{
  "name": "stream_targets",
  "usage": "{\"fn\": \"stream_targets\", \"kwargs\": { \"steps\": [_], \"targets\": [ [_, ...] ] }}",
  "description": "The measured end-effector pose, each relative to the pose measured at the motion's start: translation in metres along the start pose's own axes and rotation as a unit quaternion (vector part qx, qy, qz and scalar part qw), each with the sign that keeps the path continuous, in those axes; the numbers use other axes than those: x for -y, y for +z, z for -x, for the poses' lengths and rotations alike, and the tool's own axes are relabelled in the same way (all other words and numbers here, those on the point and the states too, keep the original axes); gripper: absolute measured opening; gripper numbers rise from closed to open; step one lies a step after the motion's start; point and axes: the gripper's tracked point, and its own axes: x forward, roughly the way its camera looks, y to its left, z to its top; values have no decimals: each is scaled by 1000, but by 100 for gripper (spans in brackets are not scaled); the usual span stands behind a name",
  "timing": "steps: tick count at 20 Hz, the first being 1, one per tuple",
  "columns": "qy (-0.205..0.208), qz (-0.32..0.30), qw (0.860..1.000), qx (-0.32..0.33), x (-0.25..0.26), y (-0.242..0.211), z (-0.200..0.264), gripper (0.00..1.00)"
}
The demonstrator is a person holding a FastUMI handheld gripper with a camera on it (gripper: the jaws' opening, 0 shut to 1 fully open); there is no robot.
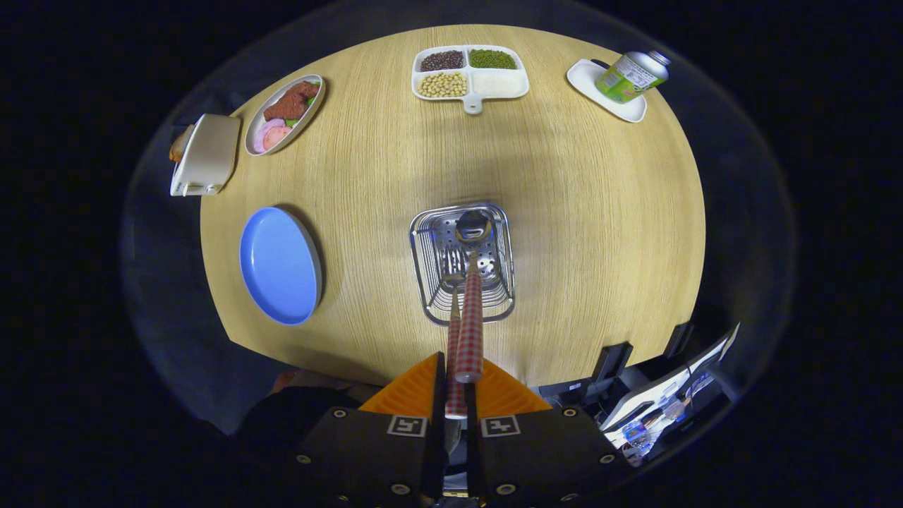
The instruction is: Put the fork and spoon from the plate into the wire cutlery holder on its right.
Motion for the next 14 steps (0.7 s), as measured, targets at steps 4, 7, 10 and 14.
{"fn": "stream_targets", "kwargs": {
  "steps": [4, 7, 10, 14],
  "targets": [
    [22, -23, 999, 16, -5, -1, 4, 14],
    [38, -32, 998, 31, -8, -7, 7, 18],
    [60, -51, 996, 47, -13, -15, 14, 27],
    [87, -66, 991, 74, -16, -24, 29, 34]
  ]
}}
